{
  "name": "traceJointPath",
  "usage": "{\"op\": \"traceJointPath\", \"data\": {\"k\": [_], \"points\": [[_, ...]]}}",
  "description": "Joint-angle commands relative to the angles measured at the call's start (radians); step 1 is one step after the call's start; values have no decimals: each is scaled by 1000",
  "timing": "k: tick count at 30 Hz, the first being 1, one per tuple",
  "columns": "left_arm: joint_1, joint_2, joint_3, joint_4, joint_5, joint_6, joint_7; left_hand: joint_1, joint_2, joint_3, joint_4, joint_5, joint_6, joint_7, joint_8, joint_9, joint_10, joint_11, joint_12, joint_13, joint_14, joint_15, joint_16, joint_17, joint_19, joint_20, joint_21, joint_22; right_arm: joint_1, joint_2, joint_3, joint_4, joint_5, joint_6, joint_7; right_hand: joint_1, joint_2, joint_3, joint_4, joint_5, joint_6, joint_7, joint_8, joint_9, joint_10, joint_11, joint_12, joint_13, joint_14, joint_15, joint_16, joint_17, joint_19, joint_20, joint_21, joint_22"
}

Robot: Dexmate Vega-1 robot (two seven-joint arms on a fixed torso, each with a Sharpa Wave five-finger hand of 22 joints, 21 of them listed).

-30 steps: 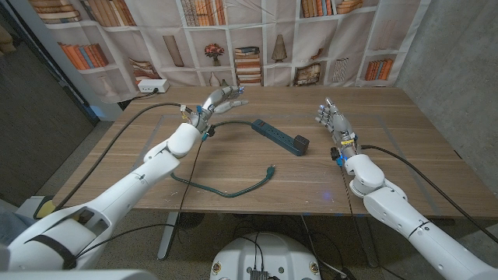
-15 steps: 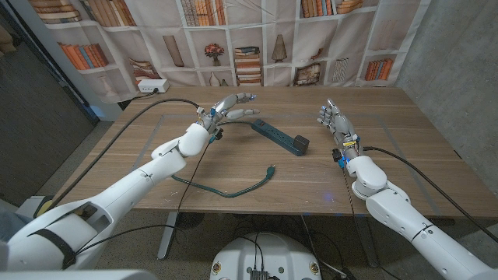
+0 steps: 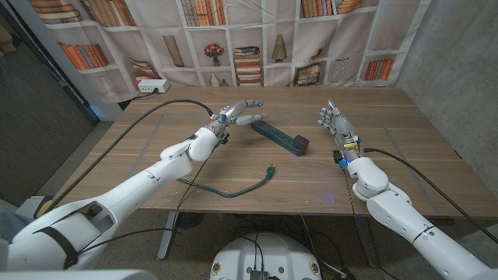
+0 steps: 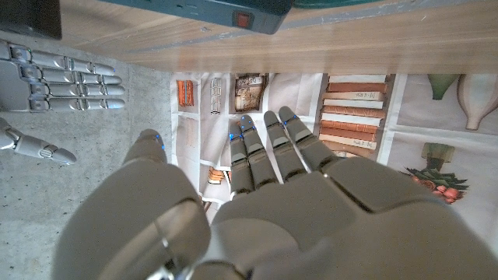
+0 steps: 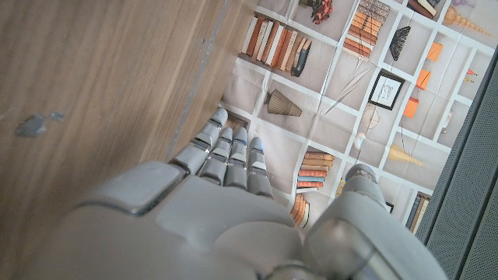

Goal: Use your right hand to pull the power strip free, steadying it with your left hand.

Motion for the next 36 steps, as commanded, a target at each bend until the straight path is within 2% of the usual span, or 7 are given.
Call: {"op": "traceJointPath", "data": {"k": [1,8,20,24,27,29,36], "points": [[-13,-10,77,-42,179,133,30,-40,-2,-16,28,7,-20,7,-18,4,-32,7,-13,3,-29,-24,-6,4,-30,-13,-17,5,-17,-4,7,-11,7,2,0,9,0,2,-5,-4,6,-1,-2,5,9,3,-1,4,7,-1,-6,2,6,3,0,4],[-35,-22,122,-26,207,122,8,-61,-3,-28,40,11,-35,4,-28,4,-44,7,-16,3,-44,-23,-6,4,-46,-14,-25,5,-32,-11,15,-21,10,4,-1,8,0,1,-3,-5,8,-3,-2,5,11,3,-2,4,8,-2,-6,2,7,3,-1,4],[-62,-50,153,27,161,60,-40,-79,-1,-42,53,20,20,3,-14,4,7,2,2,3,3,-33,12,0,10,-24,-8,3,-50,-26,30,-36,23,-4,1,5,2,0,0,-6,9,-6,-3,5,14,3,-3,4,9,-1,-7,4,8,3,-3,5],[-60,-52,158,23,161,66,-51,-81,-1,-44,55,22,32,6,-12,4,17,3,4,3,19,-32,16,0,23,-25,-5,3,-54,-30,34,-40,23,-6,0,5,2,0,0,-6,10,-7,-4,5,14,2,-4,4,9,-2,-7,4,8,3,-4,5],[-57,-52,158,14,160,81,-61,-84,1,-49,58,25,45,7,-12,3,34,3,7,3,48,-25,23,0,65,-17,10,5,-55,-31,36,-40,24,-5,1,5,2,0,0,-6,10,-7,-4,5,14,1,-4,4,9,-2,-7,4,8,3,-4,5],[-57,-51,159,12,159,85,-69,-85,4,-51,60,27,59,6,-11,3,45,0,8,3,70,-26,27,1,99,3,23,8,-55,-32,37,-39,25,-6,3,5,3,0,0,-6,10,-7,-4,5,15,1,-4,4,9,-2,-7,4,8,4,-5,5],[-53,-47,169,-10,186,111,-72,-83,8,-52,60,29,85,1,-5,3,66,1,12,3,87,-24,28,2,109,8,27,12,-49,-29,36,-28,32,0,15,5,3,0,1,-7,10,-7,-5,5,16,2,-5,4,9,-1,-8,4,9,3,-6,5]]}}
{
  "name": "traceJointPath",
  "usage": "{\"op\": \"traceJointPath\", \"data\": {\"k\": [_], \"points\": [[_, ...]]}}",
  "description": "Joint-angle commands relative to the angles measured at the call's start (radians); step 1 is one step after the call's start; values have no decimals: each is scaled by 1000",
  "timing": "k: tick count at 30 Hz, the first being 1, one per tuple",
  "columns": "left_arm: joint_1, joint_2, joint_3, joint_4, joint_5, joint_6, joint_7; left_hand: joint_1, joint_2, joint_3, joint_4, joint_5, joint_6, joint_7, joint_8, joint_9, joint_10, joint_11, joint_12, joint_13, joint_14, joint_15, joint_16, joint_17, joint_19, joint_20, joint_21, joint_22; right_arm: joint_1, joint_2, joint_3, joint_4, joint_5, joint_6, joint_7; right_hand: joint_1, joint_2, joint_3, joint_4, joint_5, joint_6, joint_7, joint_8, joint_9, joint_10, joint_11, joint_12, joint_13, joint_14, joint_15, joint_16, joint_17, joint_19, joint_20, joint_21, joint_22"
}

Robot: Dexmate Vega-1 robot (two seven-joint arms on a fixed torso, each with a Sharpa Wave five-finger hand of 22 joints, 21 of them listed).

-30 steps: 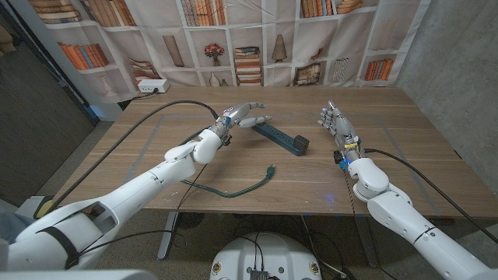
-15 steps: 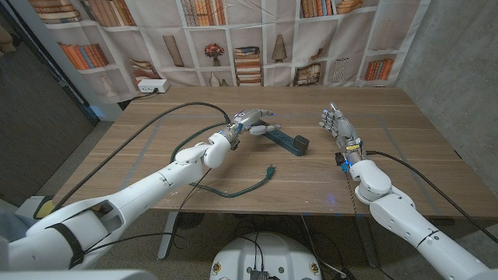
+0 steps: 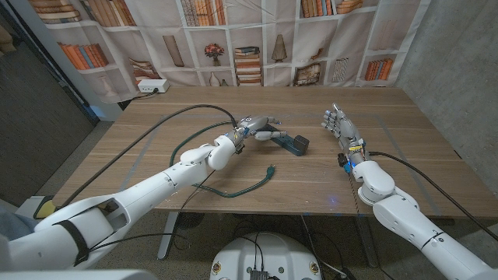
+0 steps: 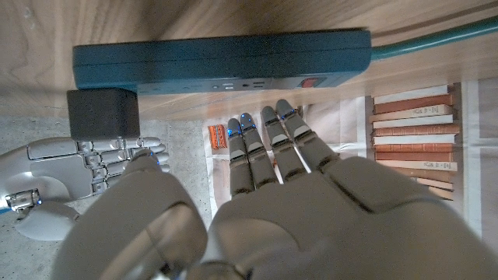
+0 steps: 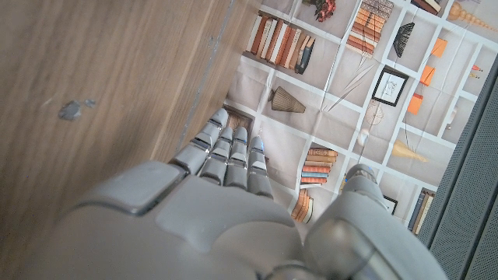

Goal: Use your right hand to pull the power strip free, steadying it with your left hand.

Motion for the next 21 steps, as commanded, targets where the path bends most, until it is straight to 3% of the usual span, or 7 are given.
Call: {"op": "traceJointPath", "data": {"k": [1,13,21], "points": [[2,1,18,-25,25,34,-21,-3,6,1,1,6,20,-3,11,3,15,0,12,3,13,-20,5,2,9,1,7,3,1,-2,4,8,9,4,13,5,3,0,1,-2,5,-2,-1,5,7,1,-6,4,9,-1,-2,1,6,0,-6,5],[10,5,28,-48,41,67,-49,12,17,6,-4,9,58,-6,19,3,47,-4,17,3,33,-23,5,2,10,2,8,6,-9,-4,9,9,18,8,16,6,4,0,1,-3,6,-2,-1,5,8,1,-7,4,10,0,-3,1,6,0,-8,5],[22,7,36,-65,57,105,-61,28,31,6,-6,5,141,-10,31,3,134,-11,30,5,150,-37,30,7,97,-15,49,16,-14,-16,11,-10,4,-4,6,6,4,0,1,-3,9,-3,-1,5,13,2,-7,4,13,0,-2,1,8,0,-9,5]]}}
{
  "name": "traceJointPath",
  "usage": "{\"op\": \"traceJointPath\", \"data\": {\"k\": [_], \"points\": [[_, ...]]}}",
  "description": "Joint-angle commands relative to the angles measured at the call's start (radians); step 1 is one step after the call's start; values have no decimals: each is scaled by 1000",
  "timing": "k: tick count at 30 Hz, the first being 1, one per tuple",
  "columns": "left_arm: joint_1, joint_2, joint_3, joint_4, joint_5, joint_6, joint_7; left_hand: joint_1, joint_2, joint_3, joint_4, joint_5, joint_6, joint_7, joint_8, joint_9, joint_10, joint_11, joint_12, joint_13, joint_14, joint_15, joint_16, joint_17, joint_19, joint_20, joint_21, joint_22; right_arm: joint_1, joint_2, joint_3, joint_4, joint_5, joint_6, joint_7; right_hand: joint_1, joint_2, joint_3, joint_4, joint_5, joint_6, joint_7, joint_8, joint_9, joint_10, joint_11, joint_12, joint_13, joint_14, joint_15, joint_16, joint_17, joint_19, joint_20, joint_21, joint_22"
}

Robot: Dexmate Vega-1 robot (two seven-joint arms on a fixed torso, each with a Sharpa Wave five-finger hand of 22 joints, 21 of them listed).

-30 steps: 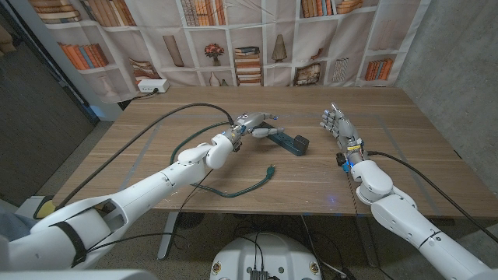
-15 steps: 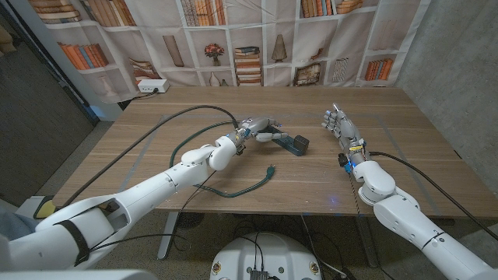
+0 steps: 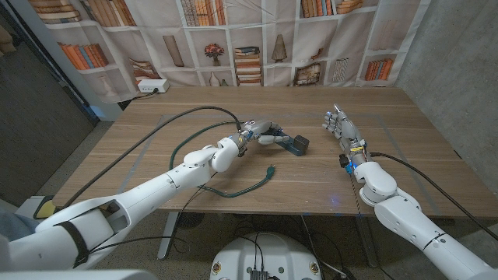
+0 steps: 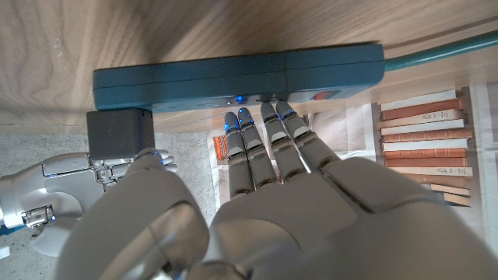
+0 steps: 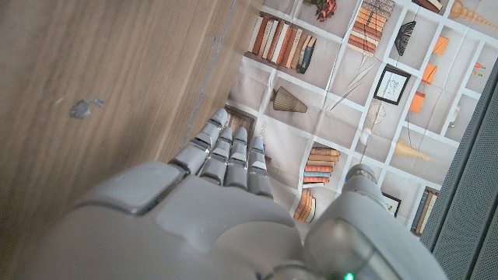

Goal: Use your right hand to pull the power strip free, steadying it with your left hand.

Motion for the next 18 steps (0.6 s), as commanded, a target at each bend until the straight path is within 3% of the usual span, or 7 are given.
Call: {"op": "traceJointPath", "data": {"k": [1,6,13,18], "points": [[17,3,14,-24,18,45,-27,9,5,6,-6,-3,31,0,13,3,35,0,10,5,36,-31,9,6,33,-4,18,9,-9,-12,4,-18,-10,-9,-9,6,5,0,1,-3,9,-4,-1,5,14,1,0,4,13,-1,-2,1,8,0,-4,6],[23,0,19,-21,7,52,-40,11,6,6,-7,-4,47,5,16,3,38,1,8,5,37,-32,7,6,34,-3,20,9,-19,-31,9,-47,-30,-38,-29,9,6,1,1,-3,9,-4,-2,5,14,0,-1,4,13,-2,-3,1,8,1,-5,6],[31,-3,27,-18,8,78,-50,15,6,5,-9,-6,68,6,19,2,53,5,8,5,31,-34,-1,5,30,-3,19,10,-68,-123,21,-203,-153,-202,-140,46,11,13,-16,0,-3,-3,-6,6,2,-11,-10,5,8,-6,-6,0,16,14,-9,4],[30,-1,30,-15,4,81,-57,16,6,4,-9,-7,83,11,22,2,60,6,8,4,32,-33,-4,5,30,-4,20,10,-97,-149,26,-277,-218,-284,-197,125,13,36,-43,6,-1,3,-1,6,14,-13,-12,5,17,-12,-4,-1,45,15,-12,0]]}}
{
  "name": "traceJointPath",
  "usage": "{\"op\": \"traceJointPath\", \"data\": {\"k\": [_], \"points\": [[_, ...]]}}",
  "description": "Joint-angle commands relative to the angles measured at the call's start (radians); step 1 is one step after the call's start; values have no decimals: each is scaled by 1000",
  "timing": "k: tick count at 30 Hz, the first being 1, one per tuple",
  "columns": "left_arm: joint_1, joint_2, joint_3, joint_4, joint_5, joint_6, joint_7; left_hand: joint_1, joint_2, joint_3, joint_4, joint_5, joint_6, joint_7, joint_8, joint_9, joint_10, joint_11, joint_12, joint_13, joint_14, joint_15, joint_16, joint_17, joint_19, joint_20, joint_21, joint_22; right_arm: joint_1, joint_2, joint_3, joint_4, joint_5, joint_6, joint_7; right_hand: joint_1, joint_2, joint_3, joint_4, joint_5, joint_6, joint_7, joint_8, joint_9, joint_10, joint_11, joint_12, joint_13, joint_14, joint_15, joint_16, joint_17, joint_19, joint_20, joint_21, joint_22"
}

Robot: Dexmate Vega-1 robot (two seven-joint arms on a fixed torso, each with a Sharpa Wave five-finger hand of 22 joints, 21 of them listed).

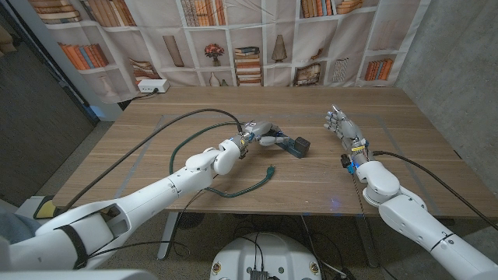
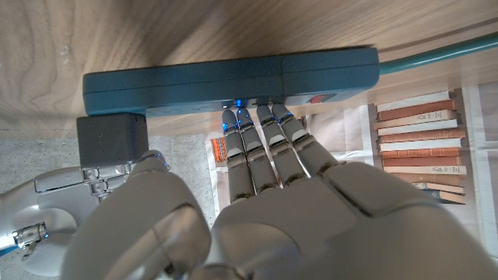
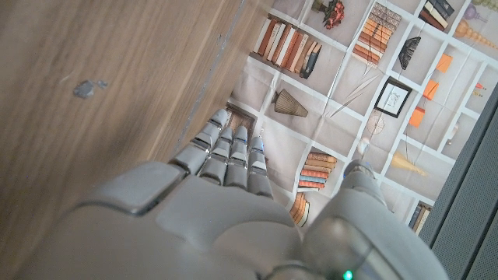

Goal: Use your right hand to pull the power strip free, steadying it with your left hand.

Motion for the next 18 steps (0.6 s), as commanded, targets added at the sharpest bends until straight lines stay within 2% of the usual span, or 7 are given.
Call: {"op": "traceJointPath", "data": {"k": [1,5,6,9,13,14,18], "points": [[8,0,14,6,-6,27,-26,6,-3,-1,-4,0,14,3,8,1,11,3,5,5,4,-28,-3,1,5,-2,8,3,-66,-93,15,-191,-166,-217,-142,67,-1,17,-23,6,-1,4,3,6,14,-7,-5,5,15,-9,1,1,31,-2,-5,0],[5,1,18,8,-5,26,-30,7,-3,-1,-4,0,15,3,7,1,10,3,3,5,3,-28,-5,1,5,-3,8,3,-77,-117,16,-241,-204,-288,-156,116,-4,30,-29,9,-2,4,4,7,17,-9,-8,6,23,-18,1,1,44,-5,-9,-2],[3,2,20,10,-4,25,-33,10,-3,0,-6,0,12,2,4,1,9,1,2,5,1,-27,-7,1,3,-4,7,3,-82,-131,15,-270,-219,-332,-163,121,-4,31,-30,9,-2,5,4,7,17,-11,-8,6,24,-18,1,1,47,-5,-9,-2],[0,3,23,12,-2,24,-36,36,-6,6,-21,0,-10,-4,-10,1,-2,-4,-8,4,-4,-31,-14,-1,1,-6,7,2,-87,-147,14,-303,-238,-384,-164,151,-7,38,-32,12,-2,5,4,7,18,-14,-10,6,27,-22,1,0,54,-8,-11,-3],[-4,6,27,10,4,25,-43,122,-5,32,-71,1,-37,-7,-31,1,-24,-12,-27,4,-19,-38,-30,-4,-12,-9,4,1,-93,-160,15,-333,-248,-436,-158,175,-10,44,-33,14,-1,5,5,7,20,-18,-11,6,28,-22,0,0,60,-8,-14,-3],[-5,7,27,10,5,24,-44,147,-5,39,-86,0,-53,-15,-39,1,-30,-16,-30,4,-22,-39,-32,-4,-14,-8,4,1,-93,-160,15,-338,-249,-450,-160,183,-10,46,-33,14,-1,3,6,7,20,-20,-12,6,29,-23,0,0,61,-9,-14,-3],[-7,6,29,13,12,25,-38,187,-4,52,-109,0,-66,-19,-45,2,-42,-22,-36,4,-30,-41,-36,-4,-20,-11,3,1,-96,-160,14,-349,-257,-474,-163,232,-15,57,-34,17,6,-1,9,7,27,-26,-12,6,33,-27,0,0,68,-14,-21,-4]]}}
